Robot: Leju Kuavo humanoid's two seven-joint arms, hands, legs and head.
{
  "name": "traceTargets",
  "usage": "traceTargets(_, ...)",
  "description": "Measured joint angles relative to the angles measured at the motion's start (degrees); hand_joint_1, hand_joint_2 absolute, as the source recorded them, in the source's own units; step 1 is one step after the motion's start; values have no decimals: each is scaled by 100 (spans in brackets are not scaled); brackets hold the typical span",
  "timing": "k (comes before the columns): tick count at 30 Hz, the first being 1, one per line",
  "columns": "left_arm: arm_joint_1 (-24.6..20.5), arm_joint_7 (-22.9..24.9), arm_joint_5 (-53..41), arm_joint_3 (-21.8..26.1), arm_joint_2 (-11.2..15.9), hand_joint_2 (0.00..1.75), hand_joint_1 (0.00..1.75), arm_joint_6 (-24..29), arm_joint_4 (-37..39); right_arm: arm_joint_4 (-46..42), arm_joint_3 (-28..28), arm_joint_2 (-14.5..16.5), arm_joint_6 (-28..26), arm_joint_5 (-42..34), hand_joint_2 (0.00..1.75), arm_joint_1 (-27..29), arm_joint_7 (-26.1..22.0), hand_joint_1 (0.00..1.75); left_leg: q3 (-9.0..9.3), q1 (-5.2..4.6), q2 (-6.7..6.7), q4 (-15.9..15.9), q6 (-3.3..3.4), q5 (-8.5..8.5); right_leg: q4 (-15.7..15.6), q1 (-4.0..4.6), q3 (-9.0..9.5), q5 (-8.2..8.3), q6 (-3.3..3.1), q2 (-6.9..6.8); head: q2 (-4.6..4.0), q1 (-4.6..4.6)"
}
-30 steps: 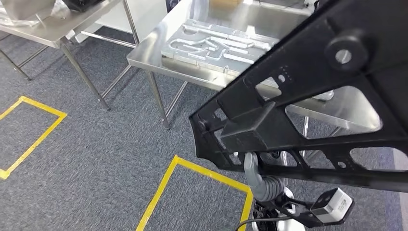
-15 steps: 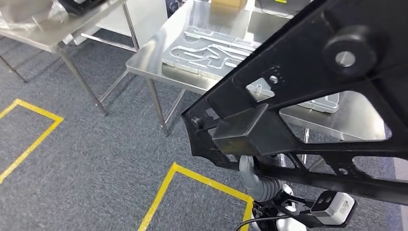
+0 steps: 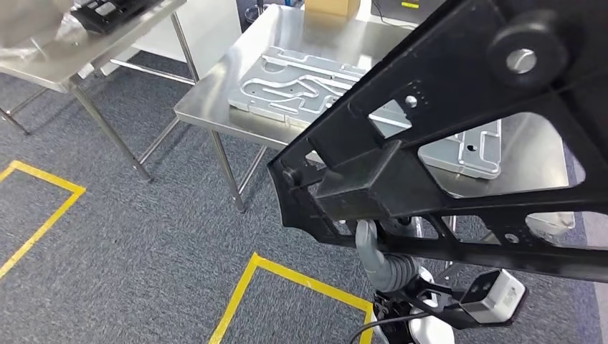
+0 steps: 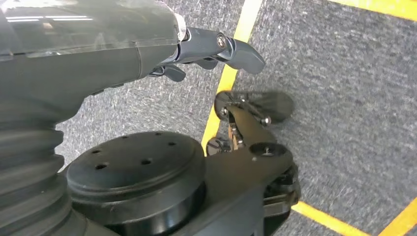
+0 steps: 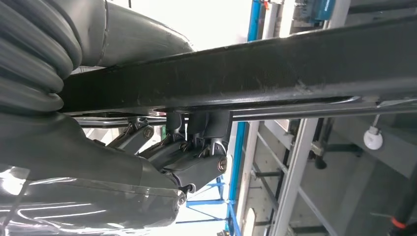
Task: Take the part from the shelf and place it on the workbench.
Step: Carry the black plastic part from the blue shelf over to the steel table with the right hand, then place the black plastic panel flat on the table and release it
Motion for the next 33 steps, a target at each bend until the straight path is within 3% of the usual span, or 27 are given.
traceTargets(4,17,-15,5,5,-5,175,0,-2,0,33,33,-35,-17,-5,175,-33,-18,175,149,15,-10,-106,136,-15,198,9,0,-69,129,-8,0,-1)
traceTargets(6,1,-36,13,8,-7,175,0,-6,0,44,58,-56,-55,-8,175,-73,-28,175,232,26,-13,-143,186,-43,697,-10,-287,-281,176,-15,0,10)
traceTargets(8,-10,-52,17,14,-5,175,0,-14,0,67,93,-89,-108,-16,175,-90,-32,175,282,18,-16,-142,212,-103,1348,-18,-745,-521,212,-16,0,13)
traceTargets(9,-7,-54,18,17,-5,175,0,-16,0,83,108,-107,-126,-22,175,-90,-32,175,321,13,-18,-140,212,-141,1512,-20,-909,-528,223,-17,0,13)
traceTargets(10,-1,-55,20,21,-5,175,0,-18,0,96,122,-123,-135,-27,175,-90,-32,175,373,10,-21,-139,208,-183,1485,-19,-982,-412,222,-17,0,13)
traceTargets(11,5,-56,25,23,-5,175,0,-19,0,106,134,-135,-140,-31,175,-91,-32,175,437,7,-26,-139,200,-229,1257,-17,-949,-183,208,-18,0,13)
traceTargets(12,8,-56,30,25,-7,175,0,-19,0,110,145,-145,-142,-33,175,-94,-33,175,506,4,-30,-141,189,-280,887,-12,-846,109,178,-19,0,14)
traceTargets(14,8,-62,45,27,-16,175,0,-22,0,119,169,-165,-152,-39,175,-108,-38,175,604,-1,-36,-152,144,-362,293,33,-655,408,104,-24,0,10)
traceTargets(16,0,-74,57,31,-26,175,0,-25,0,129,203,-186,-183,-48,175,-123,-49,175,645,-3,-34,-159,73,-406,104,78,-600,419,31,-28,0,3)
traceTargets(19,-10,-91,63,34,-22,175,0,-25,0,137,246,-209,-243,-75,175,-146,-79,175,678,-4,-26,-26,-26,-460,-7,40,-462,414,-58,-20,0,-1)
traceTargets(21,-14,-93,63,37,-19,175,0,-25,0,144,272,-217,-252,-93,175,-174,-105,175,418,17,-24,469,-72,-640,-47,16,-351,369,-105,-26,0,-17)
traceTargets(24,2,-95,58,41,-19,175,0,-25,0,163,311,-229,-299,-107,175,-190,-113,175,-252,52,-23,1412,-145,-961,-48,13,-242,262,-125,-21,0,-29)
traceTargets(25,11,-95,55,43,-19,175,0,-25,0,168,323,-235,-330,-110,175,-189,-113,175,-364,63,-22,1452,-162,-918,-46,11,-193,220,-118,-14,0,-28)
traceTargets(26,18,-95,53,45,-18,175,0,-25,0,171,335,-239,-367,-113,175,-190,-113,175,-372,73,-21,1272,-174,-735,-44,7,-129,172,-106,-8,0,-28)
traceTargets(28,26,-92,49,52,-15,175,0,-25,0,174,361,-244,-422,-118,175,-196,-114,175,-200,84,-16,550,-173,-171,-37,-1,7,65,-62,-3,0,-25)
traceTargets(29,26,-88,43,56,-14,175,0,-25,0,175,373,-248,-442,-120,175,-203,-114,175,-119,74,-10,239,-151,-14,-29,0,49,20,-33,-1,0,-26)
traceTargets(30,24,-85,34,60,-14,175,0,-25,0,178,384,-252,-454,-122,175,-215,-113,175,-70,59,-7,58,-112,83,-25,4,67,-18,3,-1,0,-25)
traceTargets(33,25,-71,13,64,-13,175,0,-25,0,185,401,-270,-477,-137,175,-255,-113,175,-12,46,-13,-27,30,81,20,18,84,-59,113,-4,0,-27)
